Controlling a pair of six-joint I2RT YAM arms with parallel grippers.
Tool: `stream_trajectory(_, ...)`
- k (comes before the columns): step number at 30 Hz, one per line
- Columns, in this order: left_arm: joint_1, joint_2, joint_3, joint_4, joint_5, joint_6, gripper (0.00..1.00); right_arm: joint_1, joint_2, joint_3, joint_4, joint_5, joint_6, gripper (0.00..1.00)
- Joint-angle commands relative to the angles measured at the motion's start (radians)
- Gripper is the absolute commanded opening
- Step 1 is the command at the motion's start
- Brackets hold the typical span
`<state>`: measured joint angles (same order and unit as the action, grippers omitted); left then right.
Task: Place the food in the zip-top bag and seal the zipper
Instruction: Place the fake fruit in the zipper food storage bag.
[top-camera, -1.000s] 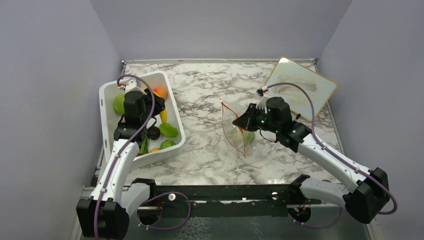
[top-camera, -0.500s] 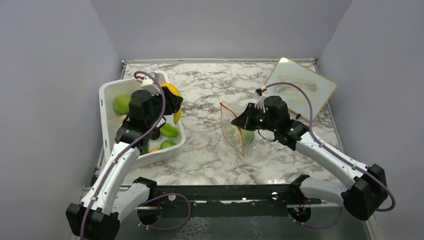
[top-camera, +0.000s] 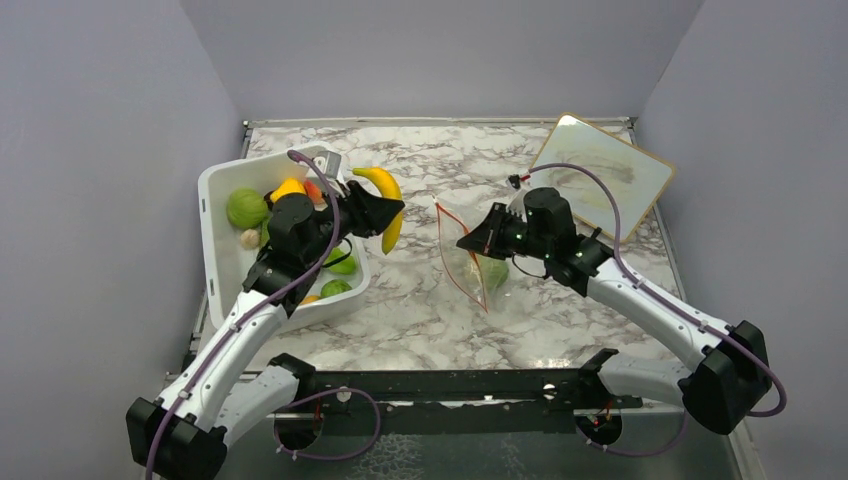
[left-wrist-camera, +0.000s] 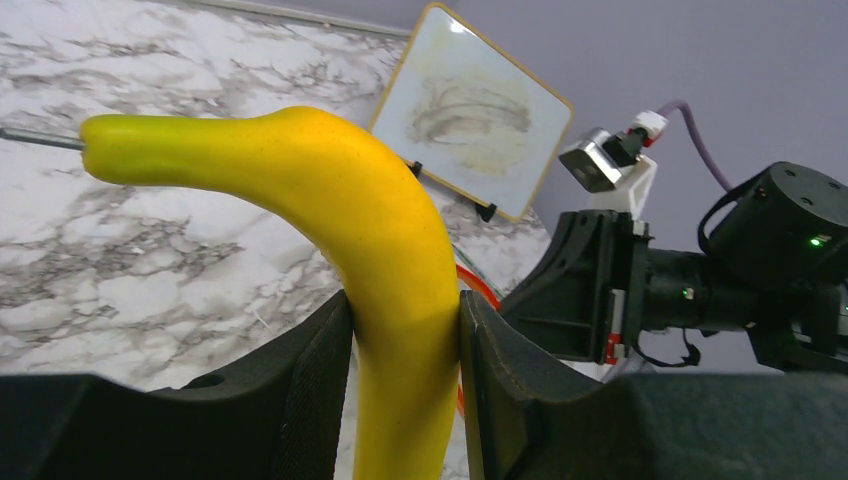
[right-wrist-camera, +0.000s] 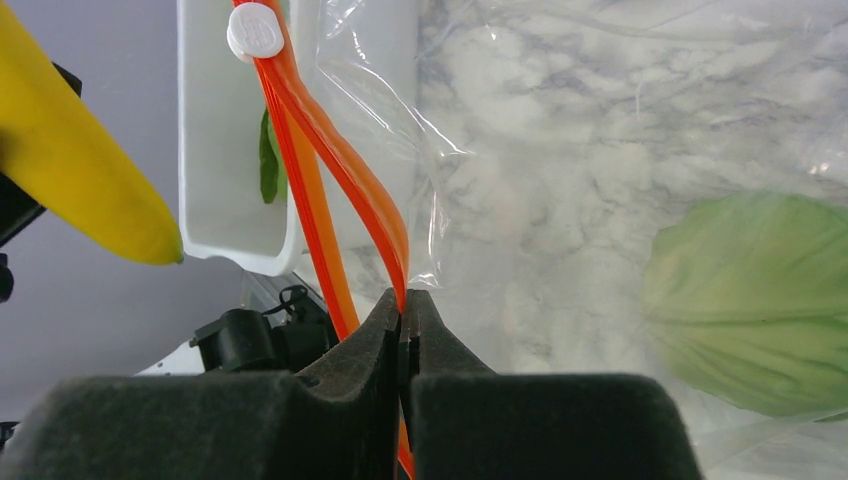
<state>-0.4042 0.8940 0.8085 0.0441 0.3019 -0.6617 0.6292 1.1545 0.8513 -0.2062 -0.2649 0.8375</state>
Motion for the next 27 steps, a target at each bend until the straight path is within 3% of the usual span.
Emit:
stream_trajectory(1,-0.059,0.008,-0.028,0.168,0.033,-0.100,0.21,0.005,0.026,0.044,0.039,-0.036,0.044,0.01)
stream_trajectory(14,-0.344,0.148,-0.055,0.351,-0.177,-0.183,0.18,0.006,0.048,0.057,0.101,-0.035,0.099,0.01)
stream_trajectory(27,-0.451,0.248,-0.119,0.366,-0.448,-0.143,0.16,0.005,0.004,0.020,0.096,0.004,0.099,0.01)
